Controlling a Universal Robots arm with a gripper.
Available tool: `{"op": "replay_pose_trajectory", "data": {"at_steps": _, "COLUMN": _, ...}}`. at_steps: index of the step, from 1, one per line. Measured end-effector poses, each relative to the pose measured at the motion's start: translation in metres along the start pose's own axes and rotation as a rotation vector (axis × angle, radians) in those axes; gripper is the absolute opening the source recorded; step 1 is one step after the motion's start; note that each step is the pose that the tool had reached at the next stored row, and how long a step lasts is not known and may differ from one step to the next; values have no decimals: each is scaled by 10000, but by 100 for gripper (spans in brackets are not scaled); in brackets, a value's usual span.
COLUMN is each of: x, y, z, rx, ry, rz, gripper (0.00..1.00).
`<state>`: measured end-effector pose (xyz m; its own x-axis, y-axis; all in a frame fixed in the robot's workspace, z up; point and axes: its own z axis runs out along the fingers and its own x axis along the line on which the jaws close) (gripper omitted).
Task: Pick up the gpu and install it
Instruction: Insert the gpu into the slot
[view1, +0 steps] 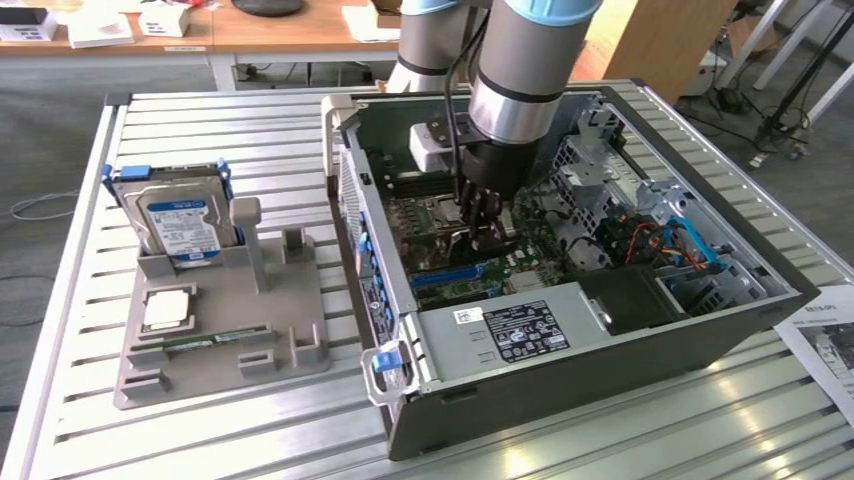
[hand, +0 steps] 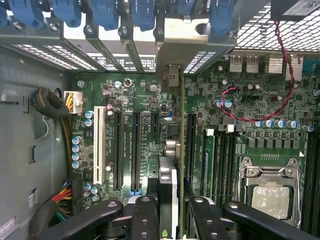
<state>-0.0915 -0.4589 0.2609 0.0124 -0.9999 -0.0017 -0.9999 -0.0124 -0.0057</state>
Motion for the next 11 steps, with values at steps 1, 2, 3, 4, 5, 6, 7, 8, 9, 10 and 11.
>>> {"op": "replay_pose_trajectory", "data": {"at_steps": 1, "x": -1, "y": 4, "z": 1, "rx": -1, "ry": 0, "rz": 0, "gripper": 28}}
{"op": "replay_pose_trajectory", "data": {"at_steps": 2, "x": -2, "y": 9, "z": 2, "rx": 0, "ry": 0, "rz": 0, "gripper": 28}}
{"op": "replay_pose_trajectory", "data": {"at_steps": 3, "x": -3, "y": 15, "z": 5, "rx": 1, "ry": -2, "rz": 0, "gripper": 28}}
{"op": "replay_pose_trajectory", "data": {"at_steps": 4, "x": -3, "y": 18, "z": 7, "rx": 0, "ry": -2, "rz": 0, "gripper": 28}}
{"op": "replay_pose_trajectory", "data": {"at_steps": 5, "x": -3, "y": 18, "z": 7, "rx": -1, "ry": 1, "rz": -1, "gripper": 28}}
{"op": "replay_pose_trajectory", "data": {"at_steps": 6, "x": -3, "y": 18, "z": 9, "rx": -1, "ry": 2, "rz": -2, "gripper": 28}}
{"op": "replay_pose_trajectory", "data": {"at_steps": 7, "x": -4, "y": 18, "z": 15, "rx": 2, "ry": 1, "rz": -2, "gripper": 28}}
{"op": "replay_pose_trajectory", "data": {"at_steps": 8, "x": -3, "y": 18, "z": 22, "rx": 1, "ry": 7, "rz": -2, "gripper": 28}}
{"op": "replay_pose_trajectory", "data": {"at_steps": 9, "x": -3, "y": 18, "z": 29, "rx": 0, "ry": 13, "rz": -2, "gripper": 28}}
{"op": "replay_pose_trajectory", "data": {"at_steps": 10, "x": -3, "y": 19, "z": 37, "rx": 0, "ry": 18, "rz": -1, "gripper": 28}}
{"op": "replay_pose_trajectory", "data": {"at_steps": 11, "x": -3, "y": 19, "z": 45, "rx": 0, "ry": 23, "rz": -1, "gripper": 28}}
